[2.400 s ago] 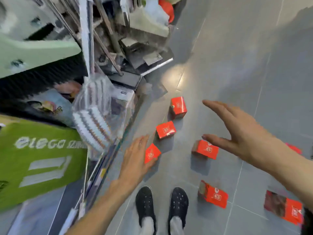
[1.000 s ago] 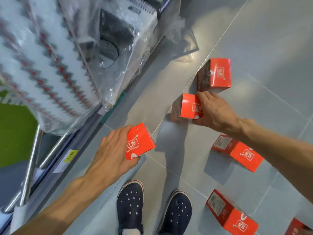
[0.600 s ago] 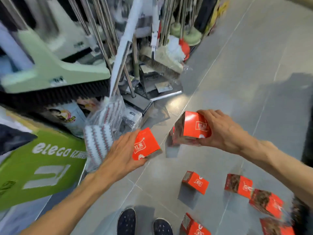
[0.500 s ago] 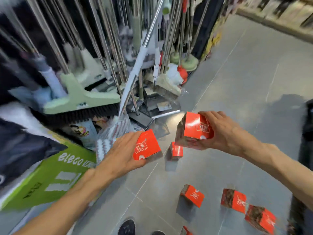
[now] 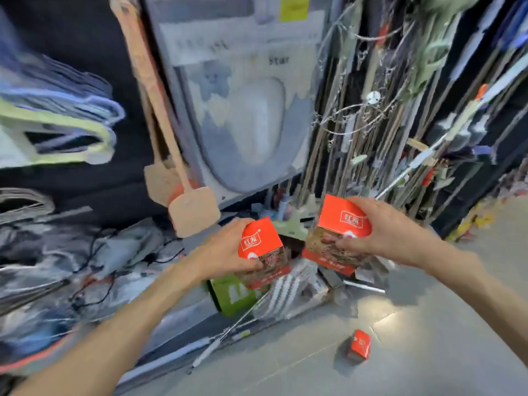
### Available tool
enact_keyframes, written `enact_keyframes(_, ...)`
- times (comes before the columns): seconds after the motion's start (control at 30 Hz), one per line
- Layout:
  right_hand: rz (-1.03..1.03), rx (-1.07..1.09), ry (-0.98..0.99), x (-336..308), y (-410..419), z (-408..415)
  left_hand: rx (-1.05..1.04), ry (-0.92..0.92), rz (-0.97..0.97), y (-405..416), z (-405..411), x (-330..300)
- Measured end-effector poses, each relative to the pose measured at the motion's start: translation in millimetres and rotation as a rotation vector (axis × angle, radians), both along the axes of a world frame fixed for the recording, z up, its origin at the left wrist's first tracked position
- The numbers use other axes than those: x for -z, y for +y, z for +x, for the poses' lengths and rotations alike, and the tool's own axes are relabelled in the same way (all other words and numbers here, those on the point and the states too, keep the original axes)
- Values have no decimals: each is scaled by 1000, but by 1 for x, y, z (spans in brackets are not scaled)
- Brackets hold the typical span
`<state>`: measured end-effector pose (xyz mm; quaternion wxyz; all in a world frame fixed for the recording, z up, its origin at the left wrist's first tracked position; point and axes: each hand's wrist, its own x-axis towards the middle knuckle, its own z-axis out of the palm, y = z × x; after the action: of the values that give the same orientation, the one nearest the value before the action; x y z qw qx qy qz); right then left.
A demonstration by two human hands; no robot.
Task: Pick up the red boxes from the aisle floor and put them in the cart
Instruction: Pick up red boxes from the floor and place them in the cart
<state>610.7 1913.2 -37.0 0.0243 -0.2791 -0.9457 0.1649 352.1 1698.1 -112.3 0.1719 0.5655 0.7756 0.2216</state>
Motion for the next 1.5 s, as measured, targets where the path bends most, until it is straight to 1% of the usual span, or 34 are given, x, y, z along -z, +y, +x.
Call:
enact_keyframes(0.13, 41, -217, 37, -23, -85, -83, -235, 41, 4, -133, -28, -39)
enact_keyframes(0.27, 35, -456, 48, -28, -197, -169, -493, 76, -29, -291, -44, -59)
enact_keyframes(0.37, 60, -654, 25, -37, -303, -225, -668, 96, -57, -417, -37, -67)
enact_keyframes(0.53, -59, -911, 32, -54, -494, -292, -992, 152, -157, -624, -13, -77)
enact_keyframes(0.63, -138, -1030, 53, -50, -605, -329, -1177, 148, -155, -732, 5, -84)
enact_keyframes(0.73, -155, -1170, 76, -56, -717, -359, -1343, 145, -113, -827, 18, -85)
enact_keyframes(0.83, -184, -1312, 56, -69, -823, -379, -1472, 116, -91, -911, 24, -87)
enact_keyframes(0.9, -159, -1423, 39, -75, -890, -398, -1554, 104, -87, -963, 23, -90)
enact_keyframes(1.03, -149, -1608, 89, -77, -1017, -446, -1699, 155, -107, -1057, 19, -100)
enact_keyframes(1.17, -125, -1763, 89, -88, -1149, -485, -1838, 137, -97, -1145, 15, -121)
enact_keyframes(1.37, -94, -1893, 136, -92, -1335, -531, -1974, 156, -108, -1288, 2, -132)
enact_keyframes(1.5, -133, -1938, 122, -90, -1447, -557, -1987, 175, -129, -1399, -22, -130)
